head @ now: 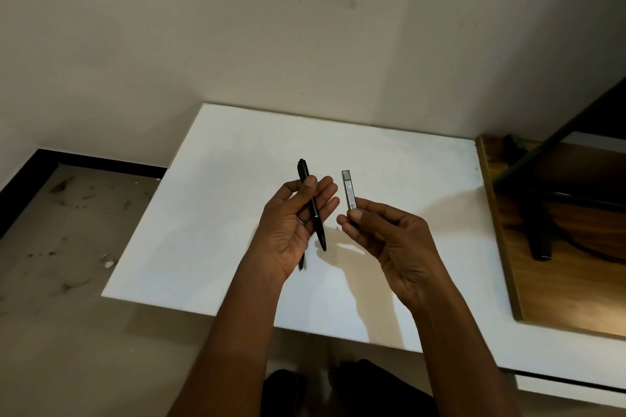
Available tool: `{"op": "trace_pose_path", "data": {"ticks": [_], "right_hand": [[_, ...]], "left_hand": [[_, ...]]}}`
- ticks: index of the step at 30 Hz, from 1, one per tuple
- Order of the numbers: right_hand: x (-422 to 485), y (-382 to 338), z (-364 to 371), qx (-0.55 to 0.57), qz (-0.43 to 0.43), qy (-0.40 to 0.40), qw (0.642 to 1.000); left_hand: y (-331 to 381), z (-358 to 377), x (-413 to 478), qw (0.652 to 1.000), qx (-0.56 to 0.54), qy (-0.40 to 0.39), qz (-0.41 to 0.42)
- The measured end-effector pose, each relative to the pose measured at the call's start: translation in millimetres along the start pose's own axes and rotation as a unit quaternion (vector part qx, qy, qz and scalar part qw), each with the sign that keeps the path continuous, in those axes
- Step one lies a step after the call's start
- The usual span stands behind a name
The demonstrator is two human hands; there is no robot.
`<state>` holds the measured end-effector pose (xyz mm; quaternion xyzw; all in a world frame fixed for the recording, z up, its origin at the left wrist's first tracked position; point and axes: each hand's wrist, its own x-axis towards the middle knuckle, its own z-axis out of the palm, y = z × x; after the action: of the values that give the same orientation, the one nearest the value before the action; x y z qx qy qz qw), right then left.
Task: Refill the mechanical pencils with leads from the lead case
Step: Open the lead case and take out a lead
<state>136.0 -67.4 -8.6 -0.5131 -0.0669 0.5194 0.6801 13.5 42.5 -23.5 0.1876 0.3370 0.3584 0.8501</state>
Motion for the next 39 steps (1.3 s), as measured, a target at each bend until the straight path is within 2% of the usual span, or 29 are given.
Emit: {"op": "trace_pose_path", "data": {"ticks": [8, 12, 16, 22, 25, 28, 33, 36, 39], "right_hand": [[1.6, 2.1, 1.2, -0.028, 0.010, 0.000, 1.000], [2.5, 0.8, 2.1, -0.028, -0.007, 0.002, 1.000], [3.5, 2.7, 1.4, -0.026, -0.013, -0.008, 1.000], [5.7, 4.2, -0.7, -0.068, -0.025, -0.022, 0.997], [5.9, 4.6, -0.2, -0.084, -0.030, -0.028, 0.996], [5.9, 0.8, -1.2, -0.076, -0.066, -0.012, 0.995], [7.1, -6.8, -5.0, -0.089, -0.143, 0.034, 0.985], [6.1, -8.1, -5.1, -0.124, -0.159, 0.041, 0.979], [5.2, -9.7, -5.4, -0.213, -0.193, 0.042, 0.957]], "left_hand": [[-0.8, -4.1, 1.9, 1.000, 0.009, -0.007, 0.008], [-2.5, -3.4, 3.0, 0.995, 0.099, 0.012, 0.009], [-1.8, -0.9, 1.4, 0.989, 0.147, -0.034, 0.003], [-4.4, 0.9, -2.4, 0.973, 0.221, -0.063, 0.026], [-3.6, -0.3, -1.5, 0.969, 0.240, -0.027, 0.046], [-2.6, -3.7, -0.3, 0.964, 0.258, -0.006, 0.060], [-1.6, -6.4, -4.4, 0.942, 0.334, -0.032, 0.003], [-2.2, -5.4, -7.3, 0.930, 0.362, -0.059, -0.005], [-4.2, -3.7, -8.3, 0.916, 0.394, -0.073, 0.009]]}}
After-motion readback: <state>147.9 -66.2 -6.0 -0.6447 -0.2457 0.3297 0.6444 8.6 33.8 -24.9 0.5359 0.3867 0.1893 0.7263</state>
